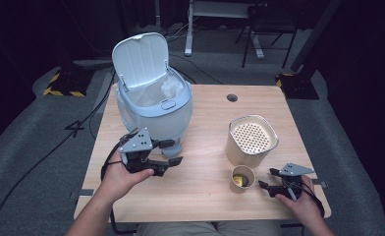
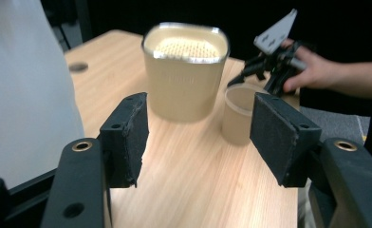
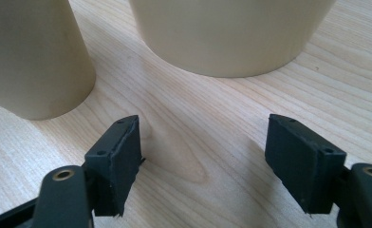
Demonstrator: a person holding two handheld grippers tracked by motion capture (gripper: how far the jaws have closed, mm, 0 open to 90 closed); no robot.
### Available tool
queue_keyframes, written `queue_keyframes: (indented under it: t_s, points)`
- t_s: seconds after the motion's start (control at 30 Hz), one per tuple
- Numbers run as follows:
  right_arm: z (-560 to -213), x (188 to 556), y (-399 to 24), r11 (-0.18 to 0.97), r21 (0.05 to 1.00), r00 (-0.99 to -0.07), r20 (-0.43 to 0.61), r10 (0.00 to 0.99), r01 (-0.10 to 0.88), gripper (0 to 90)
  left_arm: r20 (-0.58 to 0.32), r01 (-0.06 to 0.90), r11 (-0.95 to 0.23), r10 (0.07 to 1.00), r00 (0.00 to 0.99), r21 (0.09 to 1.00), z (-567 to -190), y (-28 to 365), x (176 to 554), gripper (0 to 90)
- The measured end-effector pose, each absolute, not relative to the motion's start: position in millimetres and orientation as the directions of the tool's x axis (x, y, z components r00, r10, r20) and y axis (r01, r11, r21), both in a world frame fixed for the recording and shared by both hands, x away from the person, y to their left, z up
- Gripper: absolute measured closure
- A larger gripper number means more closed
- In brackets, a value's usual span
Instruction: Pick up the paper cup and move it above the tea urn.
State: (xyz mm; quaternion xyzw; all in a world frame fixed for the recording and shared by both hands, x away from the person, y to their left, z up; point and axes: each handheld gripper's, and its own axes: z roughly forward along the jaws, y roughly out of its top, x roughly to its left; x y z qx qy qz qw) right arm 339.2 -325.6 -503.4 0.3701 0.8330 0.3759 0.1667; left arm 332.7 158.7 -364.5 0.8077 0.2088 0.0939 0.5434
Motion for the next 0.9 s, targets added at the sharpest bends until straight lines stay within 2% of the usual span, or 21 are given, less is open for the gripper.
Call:
queue_keyframes:
  t_s: [0.17,0.63,0.83,0.9]
  points:
    - [-503.4,339.0,-325.9,0.444,0.75,-0.673,0.002,0.74,0.49,28.5,-0.119,0.301,-0.33,0.473,0.873,0.895,-400.1,157.3,332.2,38.5]
    - [-495.5,331.9,-328.2,0.466,0.732,-0.685,0.001,0.729,0.497,30.1,-0.125,0.413,-0.393,0.582,0.804,0.822,-471.4,156.9,336.8,36.9]
    - [-490.2,327.9,-328.5,0.477,0.74,-0.7,-0.011,0.714,0.475,29.9,-0.099,0.46,-0.438,0.632,0.768,0.772,-486.6,157.8,336.7,35.1]
    - [-489.6,326.8,-329.5,0.472,0.742,-0.702,-0.002,0.712,0.476,30.0,-0.056,0.465,-0.473,0.654,0.755,0.748,-489.0,157.3,336.6,33.9]
